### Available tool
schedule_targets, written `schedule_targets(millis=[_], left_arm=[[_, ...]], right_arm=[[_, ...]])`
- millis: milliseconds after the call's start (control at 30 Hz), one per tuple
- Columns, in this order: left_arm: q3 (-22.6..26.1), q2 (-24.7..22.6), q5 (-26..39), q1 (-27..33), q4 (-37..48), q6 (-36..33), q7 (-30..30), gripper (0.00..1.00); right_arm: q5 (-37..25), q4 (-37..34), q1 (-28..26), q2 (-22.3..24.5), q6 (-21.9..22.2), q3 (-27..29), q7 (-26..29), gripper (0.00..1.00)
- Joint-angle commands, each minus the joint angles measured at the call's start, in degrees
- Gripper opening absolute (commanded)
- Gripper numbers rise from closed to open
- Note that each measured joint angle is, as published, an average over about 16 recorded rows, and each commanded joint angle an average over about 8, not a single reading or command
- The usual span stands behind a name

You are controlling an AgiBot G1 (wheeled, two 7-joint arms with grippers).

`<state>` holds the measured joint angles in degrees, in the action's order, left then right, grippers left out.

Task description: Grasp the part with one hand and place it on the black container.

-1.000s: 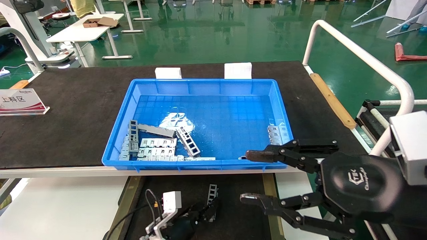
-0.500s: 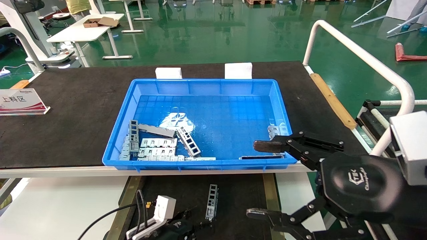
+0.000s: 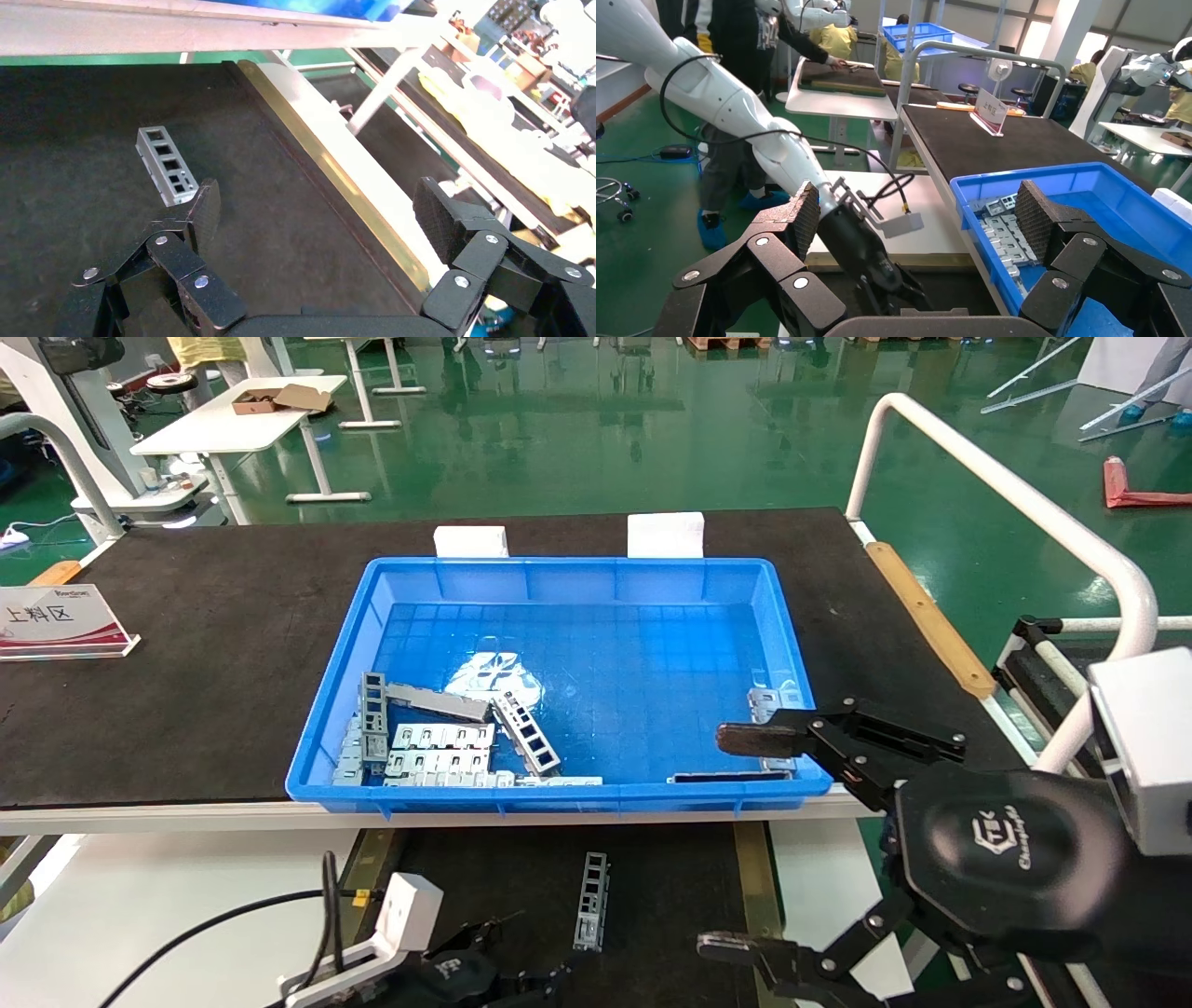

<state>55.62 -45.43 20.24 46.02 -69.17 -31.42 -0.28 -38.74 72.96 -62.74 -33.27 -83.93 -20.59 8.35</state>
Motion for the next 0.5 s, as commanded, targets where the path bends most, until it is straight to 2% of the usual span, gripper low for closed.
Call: schedule_targets(millis=[33, 233, 500], left_arm=[[0.17, 1.63, 0.17, 0.11, -1.3, -0.97, -0.34, 1.0], [-0.14, 3.96, 0.14, 1.19, -4.41, -2.23, -1.06, 1.0], [-0.31, 4.63, 0.1, 1.83, -5.72, -2.53, -1.42, 1.0]], right_arm=[[0.0, 0.0, 0.0, 0.0, 0.0, 0.0, 0.0, 1.0], [0.0, 0.0, 0.0, 0.0, 0.0, -0.01, 0.0, 1.0], [0.01, 0.0, 0.0, 0.0, 0.0, -0.01, -0.01, 1.0]])
